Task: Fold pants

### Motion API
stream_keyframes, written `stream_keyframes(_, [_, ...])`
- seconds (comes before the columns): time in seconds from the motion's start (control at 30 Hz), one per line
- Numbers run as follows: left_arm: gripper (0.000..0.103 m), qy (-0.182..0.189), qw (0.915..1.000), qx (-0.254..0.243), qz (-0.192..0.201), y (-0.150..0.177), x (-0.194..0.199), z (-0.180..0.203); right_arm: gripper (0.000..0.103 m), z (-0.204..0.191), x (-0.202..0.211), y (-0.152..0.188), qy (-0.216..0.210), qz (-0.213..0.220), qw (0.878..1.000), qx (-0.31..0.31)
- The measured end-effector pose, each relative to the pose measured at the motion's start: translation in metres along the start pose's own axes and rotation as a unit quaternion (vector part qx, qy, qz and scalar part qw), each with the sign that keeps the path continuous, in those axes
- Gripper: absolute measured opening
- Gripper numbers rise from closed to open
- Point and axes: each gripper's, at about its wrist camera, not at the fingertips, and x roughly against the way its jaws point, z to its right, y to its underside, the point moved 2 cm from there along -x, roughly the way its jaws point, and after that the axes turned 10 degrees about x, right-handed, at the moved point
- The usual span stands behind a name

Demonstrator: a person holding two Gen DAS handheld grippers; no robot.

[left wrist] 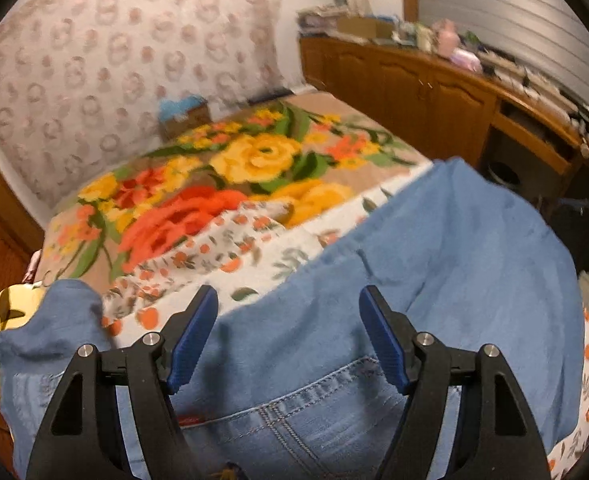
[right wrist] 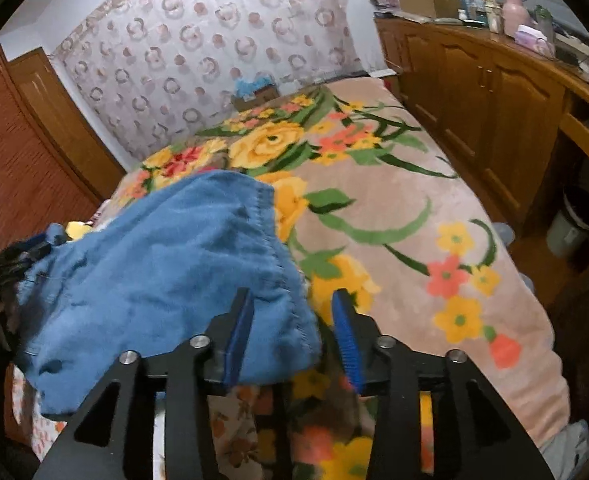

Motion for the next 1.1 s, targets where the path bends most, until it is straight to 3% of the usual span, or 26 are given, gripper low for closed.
stream_keyframes(0.17, [0.074,-0.012,0.999,-0.013,-0.041,0.003,-0.025,0.002,0.048,-0.015,-0.014,-0.004,-0.015,0.002,1.0,0.016])
stream_keyframes(0.27, [0.074,-0.086,0.9947,-0.029,-0.048,0.004,-0.043,-0.007,0.048,-0.026,-0.024,-0.009,-0.031,0.006,0.999,0.026])
stream_keyframes(0.33, [0.074,-0.103,0.9929,-0.035,-0.049,0.005,-0.049,-0.011,0.048,-0.033,-0.031,-0.012,-0.039,0.011,0.999,0.031])
stream_keyframes(0.6, [0.075,-0.084,0.996,-0.025,-0.016,0.011,-0.044,-0.02,0.048,-0.021,-0.03,-0.001,-0.047,0.015,0.998,0.034])
stream_keyframes(0.77, [0.074,-0.063,0.997,-0.001,0.044,0.007,-0.001,-0.018,0.049,-0.028,-0.021,0.003,-0.045,0.019,0.998,0.04])
stream_keyframes(1.1, [0.074,0.006,0.9979,0.041,0.051,0.052,0.055,0.004,0.049,-0.071,-0.021,0.003,-0.065,0.023,0.993,0.095])
